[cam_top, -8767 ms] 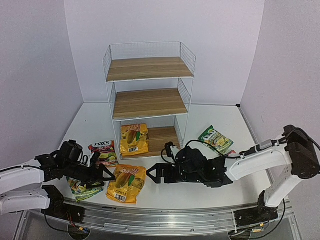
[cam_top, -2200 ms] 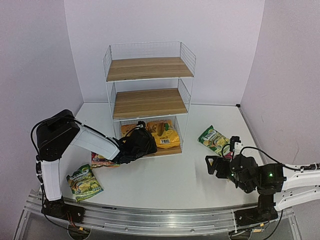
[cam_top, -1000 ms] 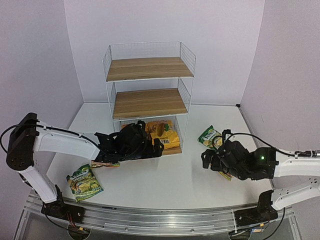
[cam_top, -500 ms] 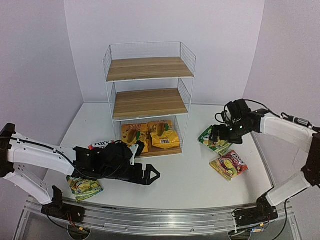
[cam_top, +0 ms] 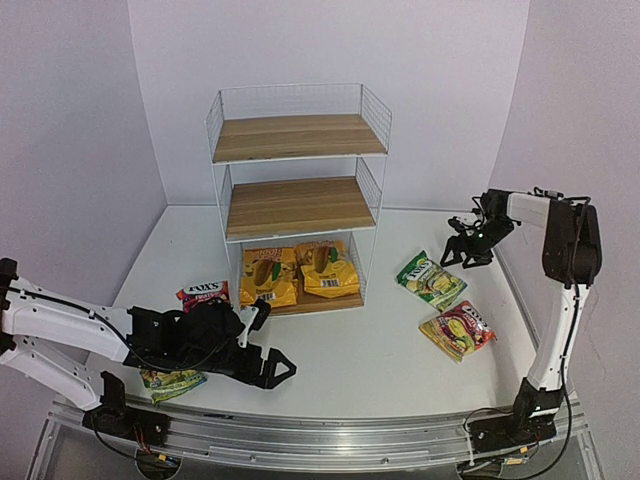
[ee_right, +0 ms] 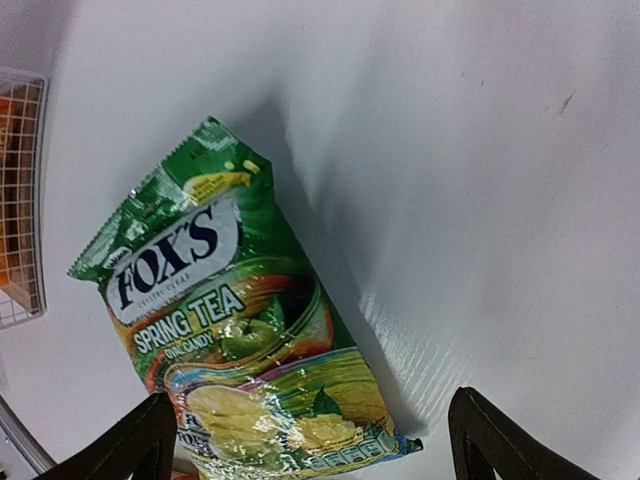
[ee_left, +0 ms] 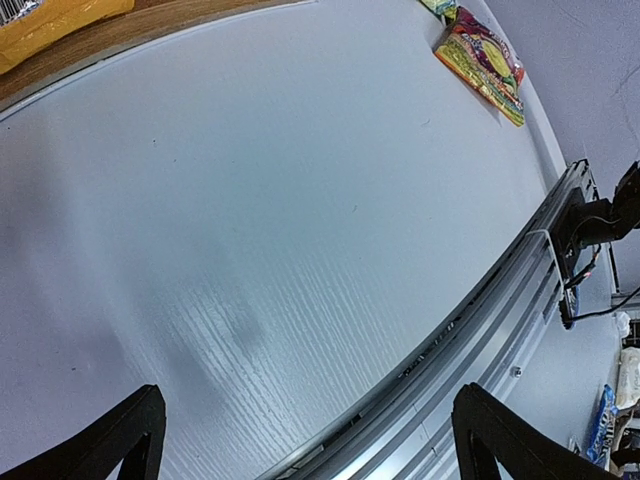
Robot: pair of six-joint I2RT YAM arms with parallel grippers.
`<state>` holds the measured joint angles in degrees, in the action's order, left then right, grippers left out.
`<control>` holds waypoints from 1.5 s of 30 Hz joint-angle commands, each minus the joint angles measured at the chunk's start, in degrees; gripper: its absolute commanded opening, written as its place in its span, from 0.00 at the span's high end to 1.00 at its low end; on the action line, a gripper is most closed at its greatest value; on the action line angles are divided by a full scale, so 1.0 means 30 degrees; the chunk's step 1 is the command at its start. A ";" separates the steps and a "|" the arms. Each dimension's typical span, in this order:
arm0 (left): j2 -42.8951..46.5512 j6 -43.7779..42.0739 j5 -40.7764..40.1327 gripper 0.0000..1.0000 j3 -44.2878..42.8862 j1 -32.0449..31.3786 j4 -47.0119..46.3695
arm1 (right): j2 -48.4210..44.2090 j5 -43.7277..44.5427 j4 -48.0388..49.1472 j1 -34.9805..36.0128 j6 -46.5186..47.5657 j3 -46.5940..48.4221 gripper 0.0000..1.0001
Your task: Place and organize the candy bags onto the shelf
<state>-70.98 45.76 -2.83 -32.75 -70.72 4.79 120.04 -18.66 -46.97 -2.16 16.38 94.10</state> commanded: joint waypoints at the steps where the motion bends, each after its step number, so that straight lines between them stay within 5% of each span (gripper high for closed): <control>1: 0.0280 -0.0580 -0.0331 0.00 -0.0249 -0.0022 0.0286 | 0.1743 -0.1422 -0.2689 -0.0247 0.2993 0.1585 0.10; 18: 0.1320 0.0767 -0.1226 0.00 0.1046 -0.0019 -0.0958 | 0.2931 0.0510 -0.2662 0.0660 0.2304 -0.0413 0.31; 23: 0.1920 0.1463 -0.2109 0.01 0.1381 -0.0033 -0.0518 | 0.2071 0.1703 -0.2379 0.1673 0.1229 -0.1533 0.51; 27: 0.2735 0.2382 -0.3208 0.01 0.1716 -0.0034 0.0094 | 0.0640 0.1295 -0.1654 0.2254 -0.0135 -0.2675 0.84; 32: 0.4232 0.3624 -0.4462 0.01 0.2224 -0.0014 0.0985 | -0.2901 0.1263 -0.0019 0.3084 -0.3179 -0.4915 1.00; 45: 0.4122 1.0115 -0.7747 0.01 -0.0650 -0.0032 0.9519 | -1.7253 -0.1866 0.1345 0.5921 -1.4808 -1.2486 1.00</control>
<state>-57.48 67.65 -20.64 -29.04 -70.72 22.60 80.61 -17.34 -44.07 11.43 -13.76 60.64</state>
